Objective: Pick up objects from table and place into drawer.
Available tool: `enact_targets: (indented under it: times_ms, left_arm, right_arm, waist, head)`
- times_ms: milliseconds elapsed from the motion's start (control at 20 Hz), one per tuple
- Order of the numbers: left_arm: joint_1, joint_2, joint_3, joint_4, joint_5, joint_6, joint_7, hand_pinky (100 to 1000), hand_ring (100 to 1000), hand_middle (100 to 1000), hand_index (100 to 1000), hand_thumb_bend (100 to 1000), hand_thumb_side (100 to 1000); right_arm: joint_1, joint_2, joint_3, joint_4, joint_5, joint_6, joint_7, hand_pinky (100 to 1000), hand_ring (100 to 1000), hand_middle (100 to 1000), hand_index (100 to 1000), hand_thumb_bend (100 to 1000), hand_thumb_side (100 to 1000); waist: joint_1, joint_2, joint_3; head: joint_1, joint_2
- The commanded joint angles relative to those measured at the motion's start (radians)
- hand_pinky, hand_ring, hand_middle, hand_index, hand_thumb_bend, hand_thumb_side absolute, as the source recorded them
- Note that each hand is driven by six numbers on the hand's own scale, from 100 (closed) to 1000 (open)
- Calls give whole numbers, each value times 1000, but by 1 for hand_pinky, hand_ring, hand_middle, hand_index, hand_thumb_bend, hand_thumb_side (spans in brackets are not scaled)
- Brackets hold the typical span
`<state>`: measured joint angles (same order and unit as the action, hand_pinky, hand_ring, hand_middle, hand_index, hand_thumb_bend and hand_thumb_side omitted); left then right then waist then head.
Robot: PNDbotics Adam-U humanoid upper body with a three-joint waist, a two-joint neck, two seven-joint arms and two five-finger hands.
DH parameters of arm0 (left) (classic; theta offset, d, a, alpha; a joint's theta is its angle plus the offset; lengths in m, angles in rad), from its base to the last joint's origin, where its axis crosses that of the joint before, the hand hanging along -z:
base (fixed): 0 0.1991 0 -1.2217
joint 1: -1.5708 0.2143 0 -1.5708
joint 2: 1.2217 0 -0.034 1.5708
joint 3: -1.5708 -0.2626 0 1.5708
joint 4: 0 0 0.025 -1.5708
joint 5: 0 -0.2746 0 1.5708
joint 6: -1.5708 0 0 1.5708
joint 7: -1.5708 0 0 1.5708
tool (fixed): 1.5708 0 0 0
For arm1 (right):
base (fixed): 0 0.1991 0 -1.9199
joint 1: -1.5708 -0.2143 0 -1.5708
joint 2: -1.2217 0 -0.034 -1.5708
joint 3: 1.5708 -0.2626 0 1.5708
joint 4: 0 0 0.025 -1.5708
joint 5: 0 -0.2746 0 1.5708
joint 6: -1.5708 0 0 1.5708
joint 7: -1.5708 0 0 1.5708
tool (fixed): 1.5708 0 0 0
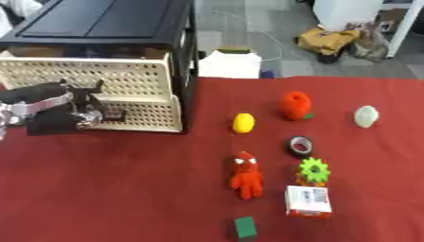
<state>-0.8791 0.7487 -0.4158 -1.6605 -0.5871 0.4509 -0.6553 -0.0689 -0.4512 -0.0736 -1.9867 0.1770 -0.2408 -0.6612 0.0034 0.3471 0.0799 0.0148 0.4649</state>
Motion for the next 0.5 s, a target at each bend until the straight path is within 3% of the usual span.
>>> enact_targets:
  times_ms: [50,500]
  left_arm:
    - [-27,6,12,13,-18,-1,16,338,488,533,848,100,1000]
    - [-44,-20,12,54,-38,-8,52,301,427,490,830,100,1000]
  right_arm:
    - [-4,-12,-6,-13,5,0,4,612,616,522,740,100,831]
    - [-8,-11,-9,-13,1,6,6,613,616,521,740,100,829]
  waist:
    - [0,-14,-3]
    - [-2,-12,-8]
  head:
    - [-1,-15]
    - [0,-23]
